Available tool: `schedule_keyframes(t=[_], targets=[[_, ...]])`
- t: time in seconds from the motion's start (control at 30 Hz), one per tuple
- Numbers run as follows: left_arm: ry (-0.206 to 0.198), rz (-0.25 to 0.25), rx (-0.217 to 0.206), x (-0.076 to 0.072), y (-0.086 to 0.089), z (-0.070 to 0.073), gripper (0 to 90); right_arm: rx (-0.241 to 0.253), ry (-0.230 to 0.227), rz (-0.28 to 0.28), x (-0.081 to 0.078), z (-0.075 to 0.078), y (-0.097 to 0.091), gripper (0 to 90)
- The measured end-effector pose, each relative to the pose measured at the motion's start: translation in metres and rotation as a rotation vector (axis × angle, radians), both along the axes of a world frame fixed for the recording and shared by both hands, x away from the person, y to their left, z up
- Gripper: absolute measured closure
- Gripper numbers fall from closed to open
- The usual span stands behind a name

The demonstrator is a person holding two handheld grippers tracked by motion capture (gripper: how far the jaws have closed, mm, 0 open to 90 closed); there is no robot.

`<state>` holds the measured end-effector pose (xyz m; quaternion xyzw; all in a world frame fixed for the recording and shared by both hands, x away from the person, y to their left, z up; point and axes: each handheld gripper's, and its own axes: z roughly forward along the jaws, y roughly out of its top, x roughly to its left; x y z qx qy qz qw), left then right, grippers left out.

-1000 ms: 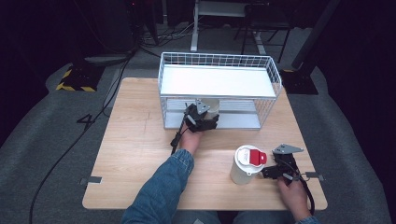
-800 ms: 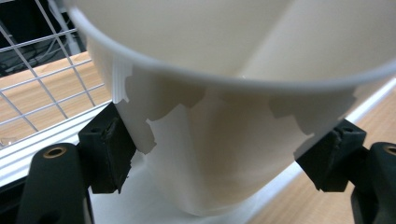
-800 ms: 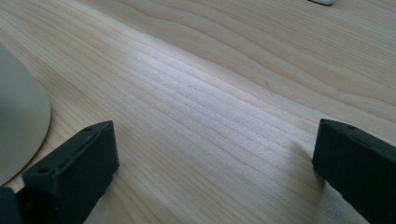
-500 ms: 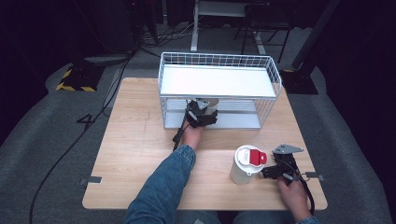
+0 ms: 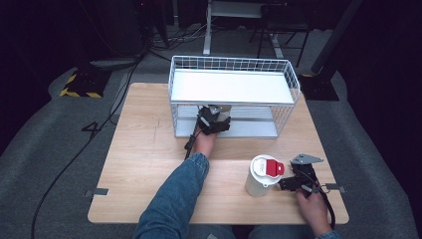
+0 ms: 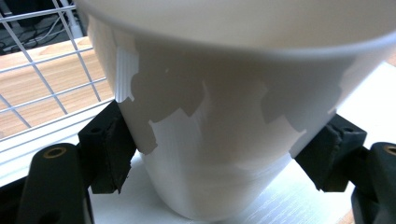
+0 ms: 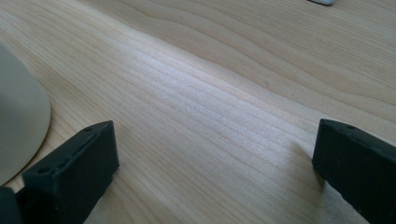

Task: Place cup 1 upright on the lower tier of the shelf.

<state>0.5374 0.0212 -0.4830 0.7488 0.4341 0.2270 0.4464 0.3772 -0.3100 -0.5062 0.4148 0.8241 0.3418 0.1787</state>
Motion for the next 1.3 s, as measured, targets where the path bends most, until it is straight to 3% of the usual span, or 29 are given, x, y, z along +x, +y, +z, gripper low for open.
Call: schedule_keyframes(t=[0.23, 0.4, 0.77, 0.8, 0.9, 1.3], targets=[[-0.003, -0.001, -0.005, 0.000, -0.002, 0.000, 13.4, 0.000, 0.000, 0.000, 0.000, 0.000, 0.000, 0.2], [0.010, -0.012, -0.025, -0.003, -0.001, 0.001, 1.7, -0.001, 0.000, 0.000, 0.000, 0.000, 0.000, 0.2], [-0.015, -0.060, -0.058, -0.018, 0.010, 0.009, 0.1, -0.002, 0.000, 0.000, 0.000, 0.000, 0.000, 0.2], [-0.005, -0.037, -0.056, -0.024, 0.013, 0.011, 0.1, 0.000, 0.001, 0.000, 0.000, 0.000, 0.000, 0.2], [-0.010, -0.038, -0.072, -0.032, 0.016, 0.014, 0.1, 0.000, 0.001, 0.001, 0.000, 0.000, 0.000, 0.2], [-0.039, -0.069, -0.070, -0.063, 0.029, 0.029, 0.1, 0.000, 0.001, 0.000, 0.000, 0.000, 0.000, 0.3]])
